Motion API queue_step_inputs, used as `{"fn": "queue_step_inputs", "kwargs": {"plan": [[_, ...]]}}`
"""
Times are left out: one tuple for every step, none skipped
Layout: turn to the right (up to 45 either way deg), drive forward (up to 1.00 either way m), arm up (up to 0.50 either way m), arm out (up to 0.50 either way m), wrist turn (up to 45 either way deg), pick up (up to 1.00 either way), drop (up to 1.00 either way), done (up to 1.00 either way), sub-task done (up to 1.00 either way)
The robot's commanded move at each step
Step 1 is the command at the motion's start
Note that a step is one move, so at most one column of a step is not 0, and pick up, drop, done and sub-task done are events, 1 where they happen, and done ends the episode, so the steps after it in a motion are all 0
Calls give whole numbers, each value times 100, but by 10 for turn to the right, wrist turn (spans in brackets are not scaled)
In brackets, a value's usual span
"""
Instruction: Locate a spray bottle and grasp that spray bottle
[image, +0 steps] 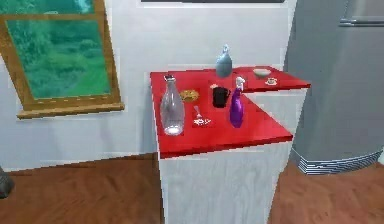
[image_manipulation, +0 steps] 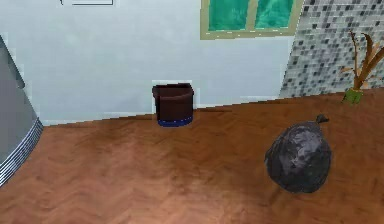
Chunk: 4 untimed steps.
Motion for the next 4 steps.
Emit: {"fn": "queue_step_inputs", "kwargs": {"plan": [[0,40,0,0,0,0,0,0,0],[-450,0,0,0,0,0,0,0,0],[-210,0,0,0,0,0,0,0,0],[0,0,50,0,0,0,0,0,0]]}}
